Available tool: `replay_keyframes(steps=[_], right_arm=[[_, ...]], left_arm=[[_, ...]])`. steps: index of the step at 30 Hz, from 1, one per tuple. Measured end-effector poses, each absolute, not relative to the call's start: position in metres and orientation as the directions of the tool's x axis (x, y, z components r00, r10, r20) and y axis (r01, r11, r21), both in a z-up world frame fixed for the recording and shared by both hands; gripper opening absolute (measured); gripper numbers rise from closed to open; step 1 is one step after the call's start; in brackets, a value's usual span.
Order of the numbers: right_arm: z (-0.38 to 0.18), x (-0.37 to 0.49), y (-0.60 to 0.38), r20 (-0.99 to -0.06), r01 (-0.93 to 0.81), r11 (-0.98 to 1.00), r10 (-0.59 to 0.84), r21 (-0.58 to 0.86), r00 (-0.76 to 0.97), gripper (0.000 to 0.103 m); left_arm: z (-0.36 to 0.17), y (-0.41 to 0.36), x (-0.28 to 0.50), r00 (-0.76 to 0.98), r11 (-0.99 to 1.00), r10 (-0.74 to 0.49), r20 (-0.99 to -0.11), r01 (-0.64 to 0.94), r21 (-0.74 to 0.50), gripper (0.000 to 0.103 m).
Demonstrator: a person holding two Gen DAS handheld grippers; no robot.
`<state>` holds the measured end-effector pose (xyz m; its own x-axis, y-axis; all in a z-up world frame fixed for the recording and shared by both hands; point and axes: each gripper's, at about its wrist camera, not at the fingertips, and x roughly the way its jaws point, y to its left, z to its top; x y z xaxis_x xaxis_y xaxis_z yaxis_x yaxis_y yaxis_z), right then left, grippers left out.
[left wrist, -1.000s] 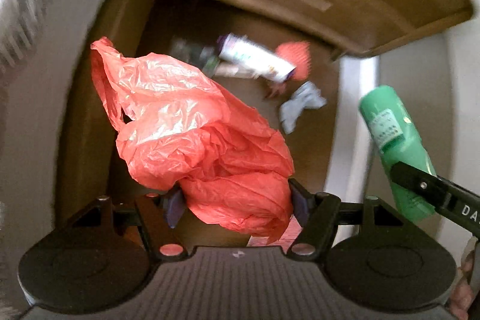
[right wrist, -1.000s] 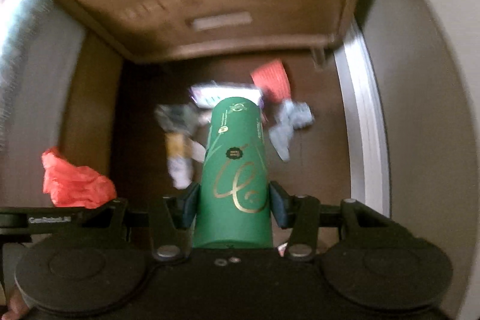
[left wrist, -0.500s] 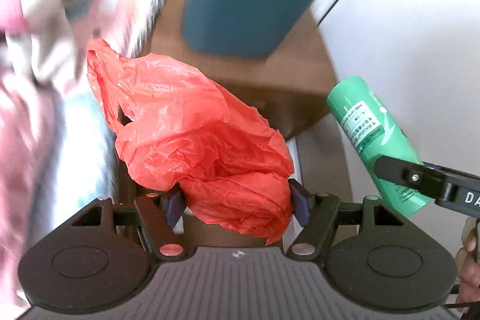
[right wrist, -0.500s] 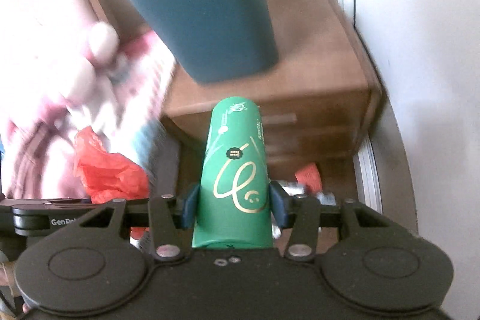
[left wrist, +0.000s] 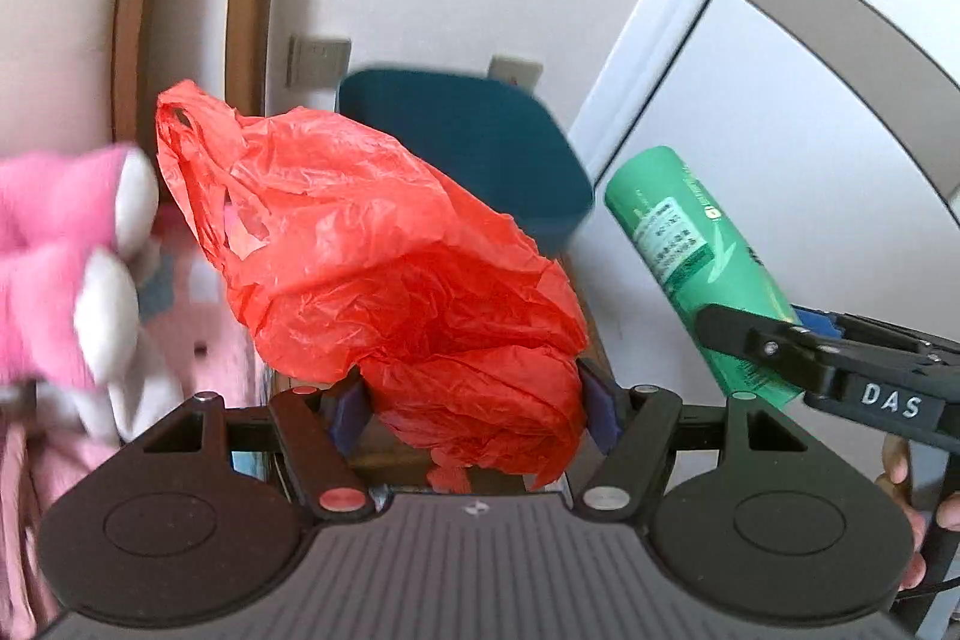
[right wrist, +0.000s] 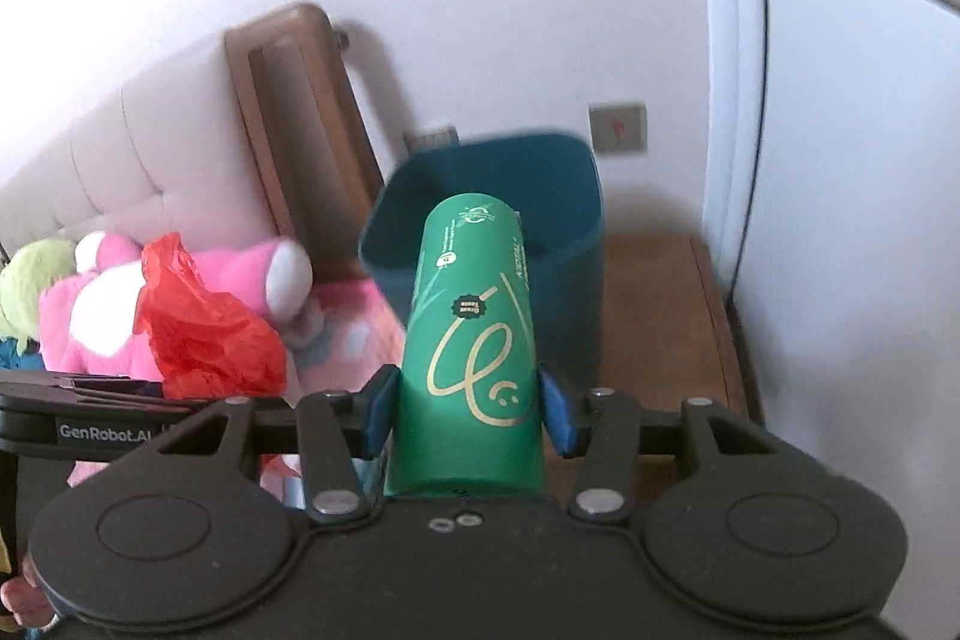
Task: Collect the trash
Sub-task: 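Lift the green can and red bag up over the teal wastebasket, then open the right gripper to drop the green can into the wastebasket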
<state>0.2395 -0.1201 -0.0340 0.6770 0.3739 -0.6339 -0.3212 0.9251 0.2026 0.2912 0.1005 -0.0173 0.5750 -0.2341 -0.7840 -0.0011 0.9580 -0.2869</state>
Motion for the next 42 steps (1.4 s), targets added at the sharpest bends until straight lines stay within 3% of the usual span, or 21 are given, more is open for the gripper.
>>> replay_keyframes(steps=[7, 13, 18, 23, 31, 42], right_arm=[[-0.024, 0.321, -0.102, -0.617, -0.416, 0.903, 0.386, 0.103, 0.685, 0.048], [-0.039, 0.397, -0.09, -0.666, -0.487, 0.873, 0.384, 0.036, 0.639, 0.048], [-0.056, 0.432, -0.081, -0.711, -0.529, 0.848, 0.367, -0.009, 0.6, 0.048], [-0.078, 0.455, -0.07, -0.756, -0.562, 0.826, 0.337, -0.049, 0.561, 0.048], [-0.105, 0.466, -0.059, -0.803, -0.62, 0.776, 0.294, -0.117, 0.519, 0.048], [-0.116, 0.462, -0.06, -0.809, -0.694, 0.707, 0.324, -0.137, 0.49, 0.048]], left_arm=[[-0.011, 0.088, 0.393, 0.577, 0.97, -0.17, -0.799, -0.045, -0.239, 0.069], [-0.028, 0.08, 0.468, 0.548, 0.972, -0.128, -0.827, -0.098, -0.215, 0.069], [-0.057, 0.073, 0.508, 0.511, 0.964, -0.16, -0.845, -0.104, -0.245, 0.07], [-0.086, 0.057, 0.533, 0.445, 0.986, -0.094, -0.891, -0.08, -0.144, 0.07], [-0.126, 0.058, 0.552, 0.354, 0.992, -0.061, -0.933, -0.084, -0.097, 0.07], [-0.164, 0.062, 0.564, 0.275, 0.989, -0.089, -0.957, -0.089, -0.117, 0.071]])
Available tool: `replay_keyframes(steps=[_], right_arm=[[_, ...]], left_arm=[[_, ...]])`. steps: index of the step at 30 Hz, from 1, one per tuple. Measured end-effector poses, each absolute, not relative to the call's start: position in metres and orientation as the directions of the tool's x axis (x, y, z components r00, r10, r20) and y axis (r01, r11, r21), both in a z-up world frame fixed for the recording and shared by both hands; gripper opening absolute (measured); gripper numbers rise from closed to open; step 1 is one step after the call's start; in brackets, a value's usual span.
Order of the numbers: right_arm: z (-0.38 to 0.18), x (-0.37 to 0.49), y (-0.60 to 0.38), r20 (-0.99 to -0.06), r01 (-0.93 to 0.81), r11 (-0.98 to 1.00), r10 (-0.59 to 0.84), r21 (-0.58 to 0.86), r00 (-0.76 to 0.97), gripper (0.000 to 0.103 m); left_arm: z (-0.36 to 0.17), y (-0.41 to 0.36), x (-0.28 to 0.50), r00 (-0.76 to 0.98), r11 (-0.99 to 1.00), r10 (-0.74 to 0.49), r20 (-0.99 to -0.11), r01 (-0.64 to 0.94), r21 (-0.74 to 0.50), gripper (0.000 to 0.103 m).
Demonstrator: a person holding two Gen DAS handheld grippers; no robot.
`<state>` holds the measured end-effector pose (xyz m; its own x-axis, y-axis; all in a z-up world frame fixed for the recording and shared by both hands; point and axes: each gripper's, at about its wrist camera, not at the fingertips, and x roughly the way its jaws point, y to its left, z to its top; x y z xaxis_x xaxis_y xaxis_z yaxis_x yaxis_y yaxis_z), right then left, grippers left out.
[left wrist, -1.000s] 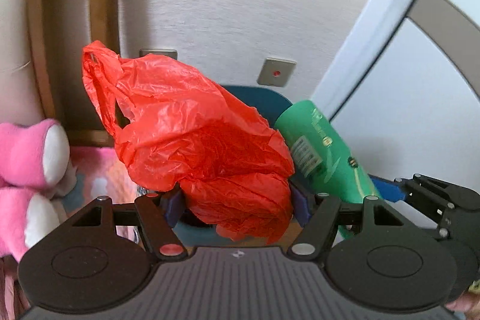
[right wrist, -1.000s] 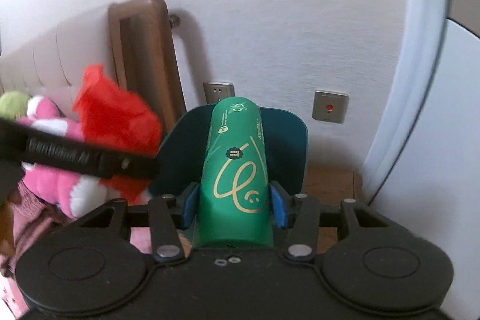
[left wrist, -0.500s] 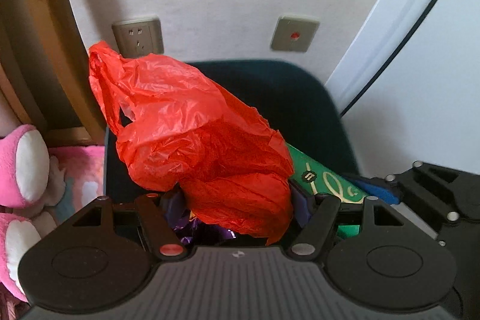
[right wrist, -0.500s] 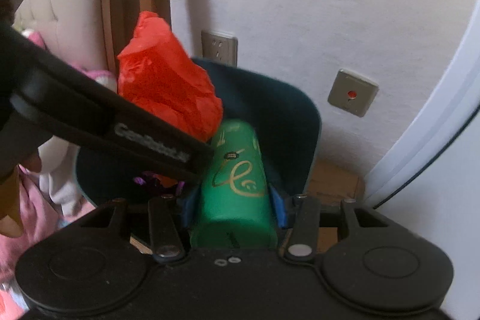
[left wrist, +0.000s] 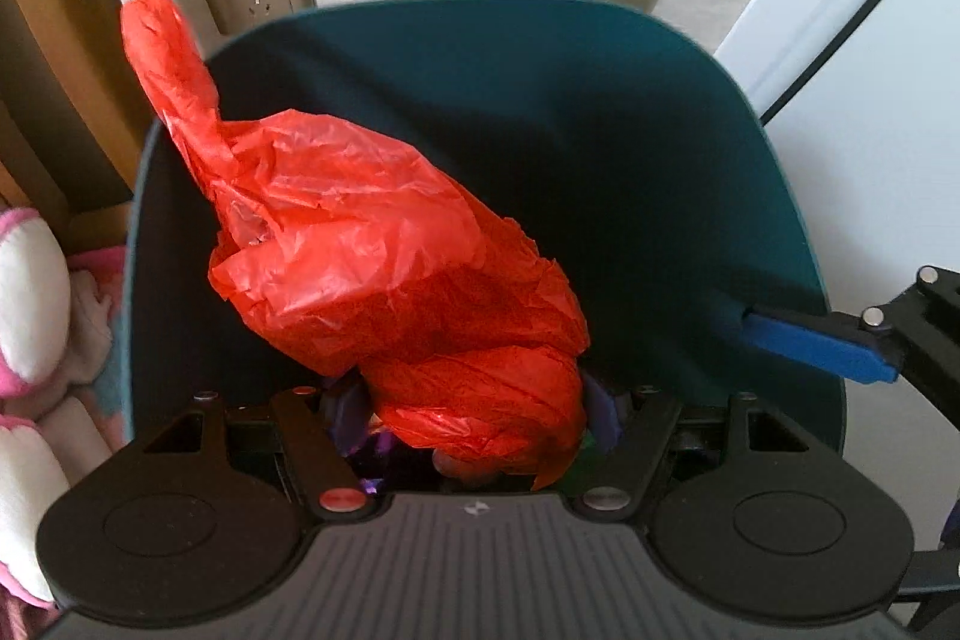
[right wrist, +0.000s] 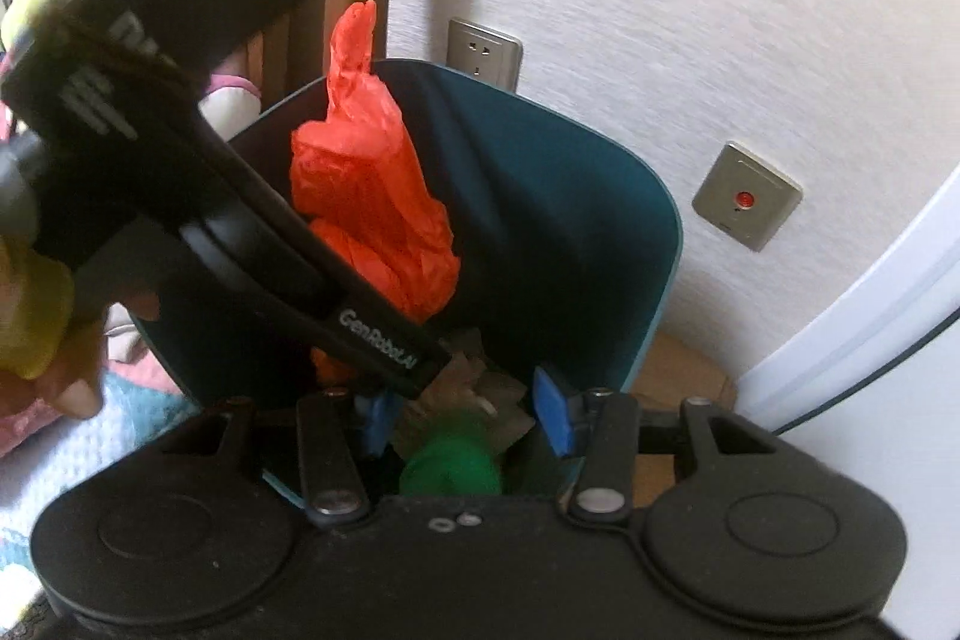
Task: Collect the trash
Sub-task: 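Open the right gripper to drop the green can into the wastebasket, then open the left gripper to drop the red plastic bag into the wastebasket, then lower both tools back down to the trash under the nightstand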
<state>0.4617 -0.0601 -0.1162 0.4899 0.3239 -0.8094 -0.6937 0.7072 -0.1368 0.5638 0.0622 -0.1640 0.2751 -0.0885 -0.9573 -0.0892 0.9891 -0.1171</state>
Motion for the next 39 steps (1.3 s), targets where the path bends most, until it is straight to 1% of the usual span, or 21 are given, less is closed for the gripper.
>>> replay_keyframes(steps=[1, 4, 5, 7, 10, 13, 17, 23, 27, 30, 39], right_arm=[[-0.116, 0.462, -0.061, -0.81, -0.696, 0.705, 0.324, -0.138, 0.488, 0.049], [-0.115, 0.458, -0.064, -0.804, -0.701, 0.701, 0.338, -0.133, 0.489, 0.063], [-0.114, 0.457, -0.065, -0.8, -0.703, 0.7, 0.349, -0.124, 0.489, 0.065], [-0.112, 0.454, -0.067, -0.797, -0.707, 0.698, 0.363, -0.111, 0.484, 0.065], [-0.11, 0.45, -0.071, -0.792, -0.707, 0.701, 0.378, -0.093, 0.479, 0.067], [-0.107, 0.453, -0.084, -0.786, -0.694, 0.718, 0.397, -0.055, 0.474, 0.069], [-0.097, 0.444, -0.095, -0.768, -0.681, 0.732, 0.429, -0.013, 0.475, 0.071], [-0.08, 0.435, -0.109, -0.731, -0.657, 0.753, 0.472, 0.043, 0.493, 0.072], [-0.066, 0.423, -0.113, -0.707, -0.653, 0.755, 0.495, 0.063, 0.505, 0.074], [-0.06, 0.416, -0.113, -0.696, -0.652, 0.754, 0.509, 0.077, 0.507, 0.075], [-0.055, 0.38, -0.103, -0.685, -0.648, 0.753, 0.531, 0.111, 0.499, 0.076]], left_arm=[[-0.167, 0.064, 0.564, 0.268, 0.988, -0.091, -0.959, -0.098, -0.121, 0.071], [-0.172, 0.068, 0.563, 0.258, 0.984, -0.104, -0.961, -0.116, -0.138, 0.071], [-0.17, 0.067, 0.559, 0.261, 0.983, -0.106, -0.959, -0.119, -0.141, 0.071], [-0.165, 0.068, 0.555, 0.287, 0.981, -0.104, -0.952, -0.129, -0.146, 0.071], [-0.154, 0.073, 0.545, 0.324, 0.97, -0.142, -0.935, -0.141, -0.196, 0.071], [-0.144, 0.077, 0.535, 0.353, 0.963, -0.166, -0.921, -0.143, -0.228, 0.077], [-0.125, 0.083, 0.522, 0.4, 0.955, -0.172, -0.9, -0.157, -0.252, 0.077], [-0.086, 0.102, 0.474, 0.505, 0.939, -0.171, -0.846, -0.177, -0.295, 0.077], [-0.068, 0.125, 0.433, 0.558, 0.924, -0.139, -0.818, -0.223, -0.31, 0.077], [-0.058, 0.15, 0.393, 0.589, 0.912, -0.084, -0.803, -0.279, -0.3, 0.077], [-0.04, 0.242, 0.272, 0.61, 0.836, 0.14, -0.78, -0.495, -0.237, 0.077]])
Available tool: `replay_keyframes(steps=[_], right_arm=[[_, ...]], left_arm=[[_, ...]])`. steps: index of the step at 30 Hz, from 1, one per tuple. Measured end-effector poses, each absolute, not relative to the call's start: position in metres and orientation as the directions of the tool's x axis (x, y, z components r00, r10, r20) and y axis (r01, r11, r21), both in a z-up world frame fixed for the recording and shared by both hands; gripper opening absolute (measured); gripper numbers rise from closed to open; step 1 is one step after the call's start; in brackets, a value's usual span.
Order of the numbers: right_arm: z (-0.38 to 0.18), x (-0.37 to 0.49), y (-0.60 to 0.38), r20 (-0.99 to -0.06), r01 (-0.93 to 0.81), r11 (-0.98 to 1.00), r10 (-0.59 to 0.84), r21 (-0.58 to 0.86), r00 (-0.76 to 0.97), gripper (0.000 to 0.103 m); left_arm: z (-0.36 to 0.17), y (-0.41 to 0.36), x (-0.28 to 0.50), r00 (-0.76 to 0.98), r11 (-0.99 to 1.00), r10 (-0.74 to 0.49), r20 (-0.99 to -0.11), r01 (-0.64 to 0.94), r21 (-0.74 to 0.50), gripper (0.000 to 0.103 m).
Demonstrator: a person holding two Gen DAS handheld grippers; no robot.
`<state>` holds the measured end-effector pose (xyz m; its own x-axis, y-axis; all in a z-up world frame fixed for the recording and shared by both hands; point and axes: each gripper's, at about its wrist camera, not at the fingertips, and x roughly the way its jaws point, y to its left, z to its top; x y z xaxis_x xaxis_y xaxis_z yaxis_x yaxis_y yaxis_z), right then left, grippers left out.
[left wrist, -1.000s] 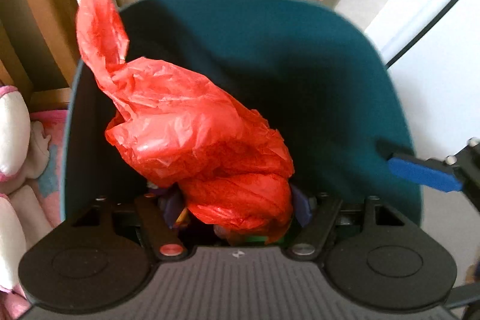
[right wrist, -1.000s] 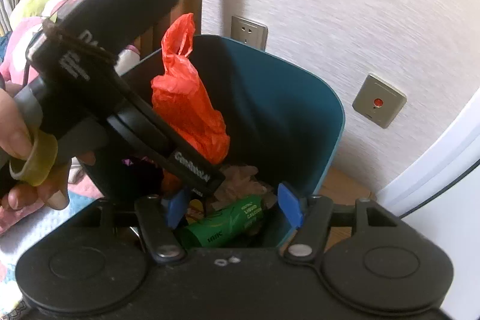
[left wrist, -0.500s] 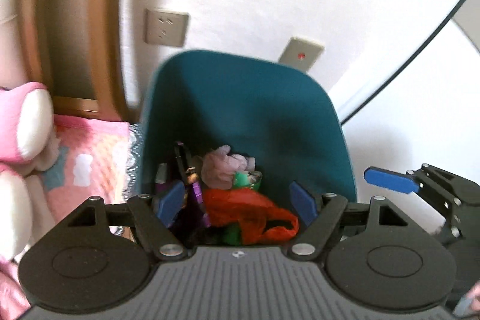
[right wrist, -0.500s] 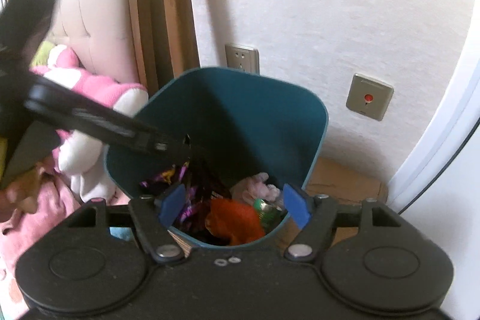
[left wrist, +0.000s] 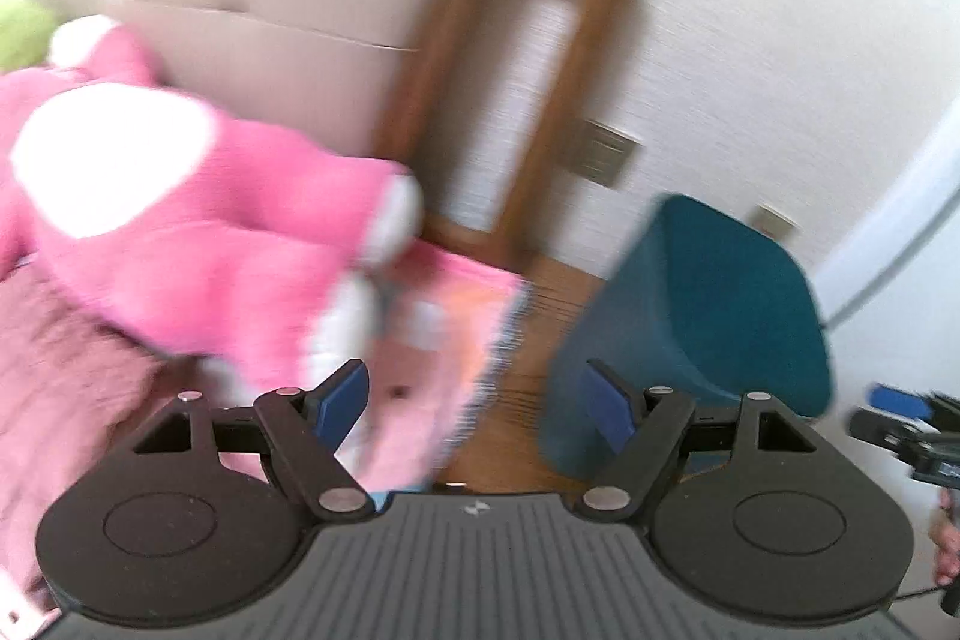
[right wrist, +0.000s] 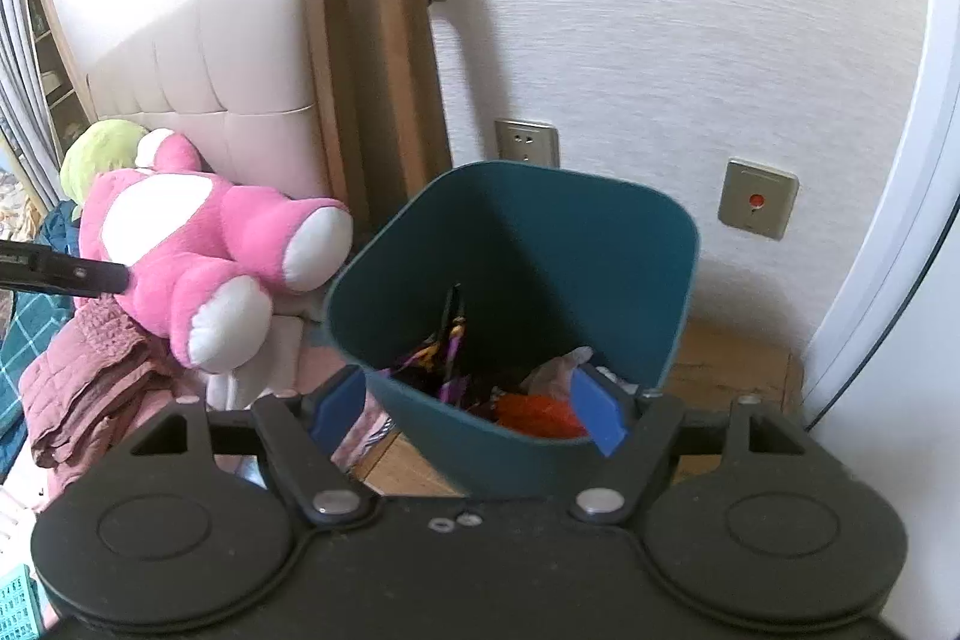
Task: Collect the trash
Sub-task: 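Lower both tools back down to the trash under the nightstand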
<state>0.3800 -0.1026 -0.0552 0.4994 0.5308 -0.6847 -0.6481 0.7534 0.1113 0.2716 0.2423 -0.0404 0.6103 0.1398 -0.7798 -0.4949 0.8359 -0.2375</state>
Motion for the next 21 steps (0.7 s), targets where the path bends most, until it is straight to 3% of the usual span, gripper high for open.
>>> replay_keyframes(steps=[10, 21], right_arm=[[-0.054, 0.326, -0.082, -0.683, -0.611, 0.783, 0.508, 0.113, 0.524, 0.076], [-0.055, 0.245, -0.047, -0.682, -0.57, 0.814, 0.48, 0.111, 0.552, 0.076]], left_arm=[[-0.036, 0.358, 0.157, 0.526, 0.718, 0.36, -0.771, -0.683, -0.13, 0.077], [-0.037, 0.457, 0.014, 0.37, 0.592, 0.508, -0.778, -0.806, 0.004, 0.082]])
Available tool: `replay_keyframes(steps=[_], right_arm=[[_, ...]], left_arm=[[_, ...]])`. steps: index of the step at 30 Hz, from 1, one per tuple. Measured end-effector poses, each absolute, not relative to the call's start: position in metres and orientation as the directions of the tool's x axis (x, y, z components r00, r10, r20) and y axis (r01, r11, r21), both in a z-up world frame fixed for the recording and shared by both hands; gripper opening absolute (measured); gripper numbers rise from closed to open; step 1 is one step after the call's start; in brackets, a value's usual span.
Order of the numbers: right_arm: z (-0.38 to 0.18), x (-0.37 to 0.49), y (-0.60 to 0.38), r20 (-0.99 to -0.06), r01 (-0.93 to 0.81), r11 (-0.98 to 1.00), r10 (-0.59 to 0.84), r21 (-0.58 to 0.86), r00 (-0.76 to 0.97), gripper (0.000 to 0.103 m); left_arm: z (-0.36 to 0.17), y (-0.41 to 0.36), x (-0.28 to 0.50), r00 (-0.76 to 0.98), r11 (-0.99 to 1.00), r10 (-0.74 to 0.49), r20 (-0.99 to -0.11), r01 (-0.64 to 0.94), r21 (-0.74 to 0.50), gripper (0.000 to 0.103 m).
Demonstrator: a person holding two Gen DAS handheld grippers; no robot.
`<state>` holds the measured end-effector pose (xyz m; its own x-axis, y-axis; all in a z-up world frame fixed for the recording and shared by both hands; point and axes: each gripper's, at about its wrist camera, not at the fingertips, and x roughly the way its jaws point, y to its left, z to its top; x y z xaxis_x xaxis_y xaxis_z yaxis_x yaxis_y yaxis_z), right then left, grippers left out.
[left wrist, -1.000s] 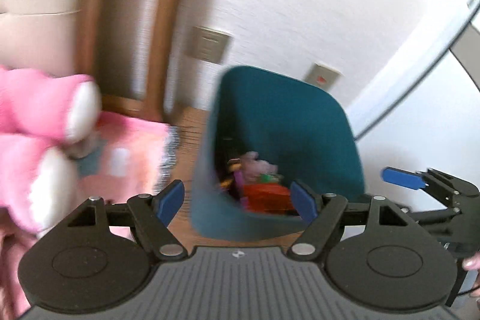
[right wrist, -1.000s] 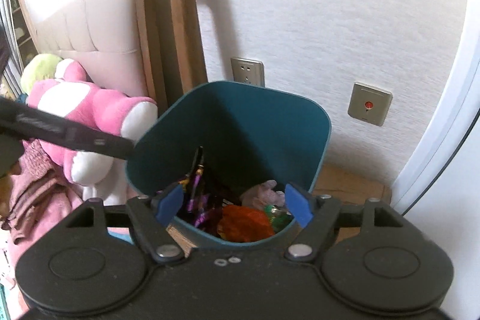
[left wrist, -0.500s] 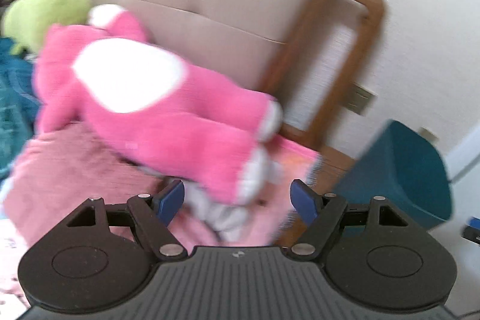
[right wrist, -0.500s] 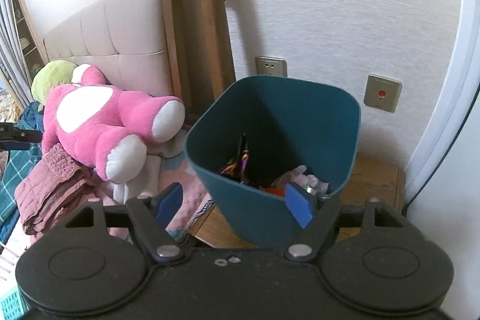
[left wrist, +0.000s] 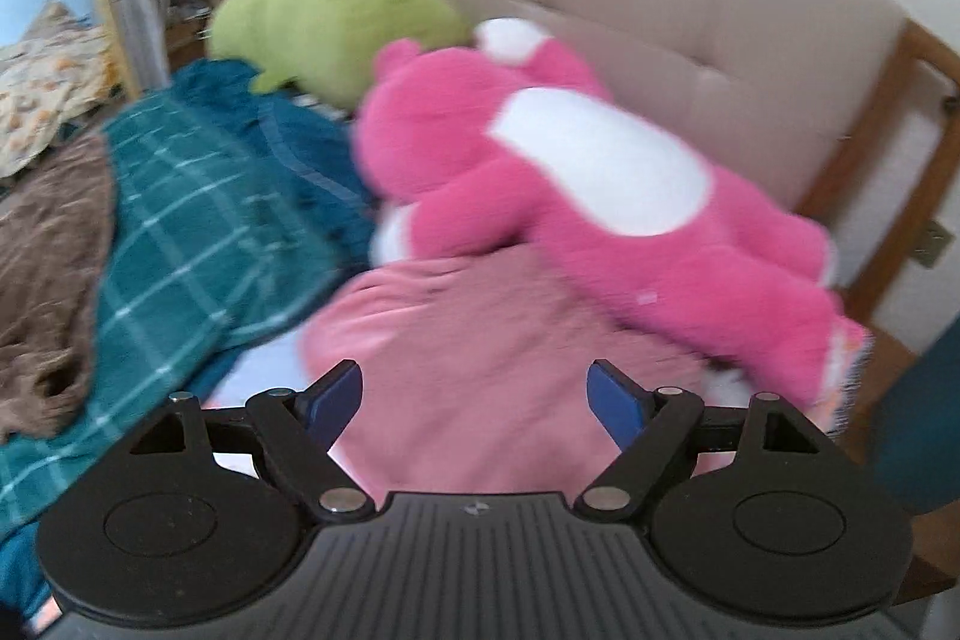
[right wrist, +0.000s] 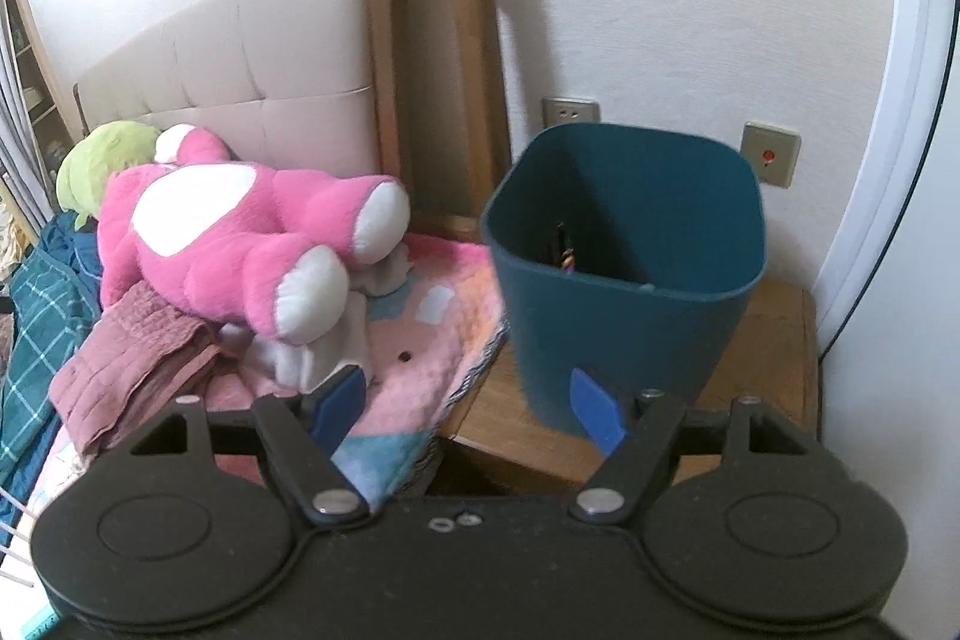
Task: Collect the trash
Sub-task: 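Lower both tools back down to the trash under the nightstand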
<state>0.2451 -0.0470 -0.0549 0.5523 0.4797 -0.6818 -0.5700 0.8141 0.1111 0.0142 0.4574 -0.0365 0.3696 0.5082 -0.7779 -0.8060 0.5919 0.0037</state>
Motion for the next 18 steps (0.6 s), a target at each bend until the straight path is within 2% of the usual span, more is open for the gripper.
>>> replay_keyframes(steps=[9, 18], right_arm=[[-0.054, 0.179, -0.035, -0.693, -0.544, 0.834, 0.445, 0.091, 0.567, 0.076], [-0.039, 0.147, -0.063, -0.688, -0.509, 0.859, 0.399, 0.05, 0.607, 0.076]], left_arm=[[-0.054, 0.487, -0.069, 0.299, 0.532, 0.521, -0.8, -0.846, 0.03, 0.082], [-0.034, 0.433, -0.059, 0.425, 0.624, 0.498, -0.756, -0.781, -0.028, 0.082]])
